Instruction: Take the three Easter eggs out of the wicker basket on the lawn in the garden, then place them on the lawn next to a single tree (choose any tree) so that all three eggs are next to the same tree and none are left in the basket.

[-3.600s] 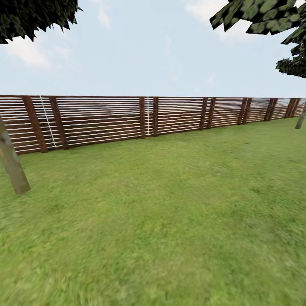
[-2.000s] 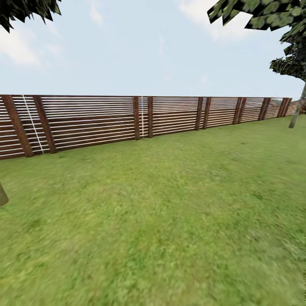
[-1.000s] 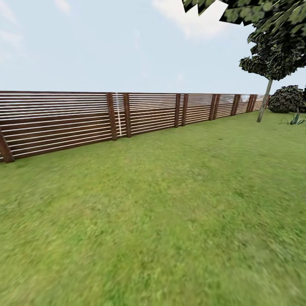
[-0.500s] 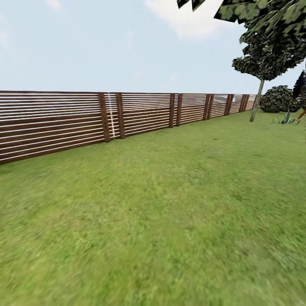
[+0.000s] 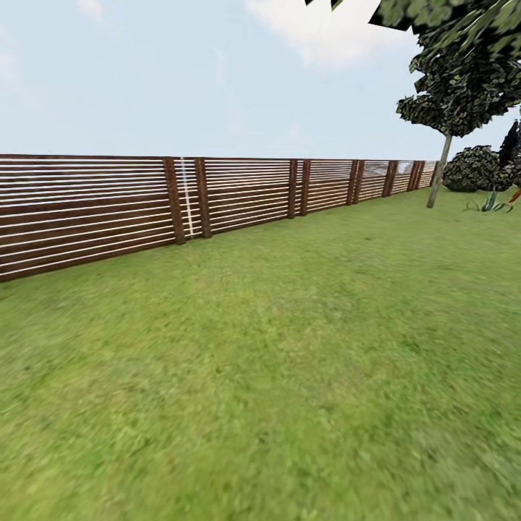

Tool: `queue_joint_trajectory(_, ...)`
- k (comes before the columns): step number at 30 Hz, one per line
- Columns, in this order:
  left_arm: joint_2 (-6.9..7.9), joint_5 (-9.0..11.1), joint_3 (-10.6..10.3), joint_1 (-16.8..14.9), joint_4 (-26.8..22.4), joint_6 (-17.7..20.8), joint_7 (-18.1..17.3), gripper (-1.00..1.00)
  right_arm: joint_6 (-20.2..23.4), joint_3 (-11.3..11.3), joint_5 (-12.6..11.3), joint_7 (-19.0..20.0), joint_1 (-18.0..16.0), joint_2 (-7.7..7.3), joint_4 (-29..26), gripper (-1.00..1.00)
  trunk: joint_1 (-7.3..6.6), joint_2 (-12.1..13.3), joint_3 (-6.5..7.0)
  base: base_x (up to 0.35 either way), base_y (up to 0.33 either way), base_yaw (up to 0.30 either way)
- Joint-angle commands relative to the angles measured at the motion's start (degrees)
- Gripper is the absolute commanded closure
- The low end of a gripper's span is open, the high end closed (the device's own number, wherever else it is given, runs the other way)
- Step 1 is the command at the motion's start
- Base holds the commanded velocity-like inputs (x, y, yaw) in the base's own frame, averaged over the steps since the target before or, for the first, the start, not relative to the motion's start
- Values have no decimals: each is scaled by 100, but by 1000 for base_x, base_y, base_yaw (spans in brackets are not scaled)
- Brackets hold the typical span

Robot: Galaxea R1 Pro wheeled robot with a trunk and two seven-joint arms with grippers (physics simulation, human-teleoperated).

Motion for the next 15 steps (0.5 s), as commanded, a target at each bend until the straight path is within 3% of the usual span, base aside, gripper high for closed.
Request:
queue_joint_trajectory(1, -3, -6, -6, -1, 5, -21, 8, -100, -13, -5, 6, 1, 1, -1, -5, -100, 3, -2, -5, 332, 0, 0)
queue_joint_trajectory(10, -7, -27, -18, -3, 2, -25, 33, -100, -26, -8, -22, -4, 1, 29, -25, -100, 3, -2, -5, 332, 0, -13)
queue_joint_trajectory(15, -24, -34, -31, -3, -2, -18, 36, -100, -33, -36, -34, 0, 1, 18, -18, -100, 3, -2, -5, 332, 0, -208)
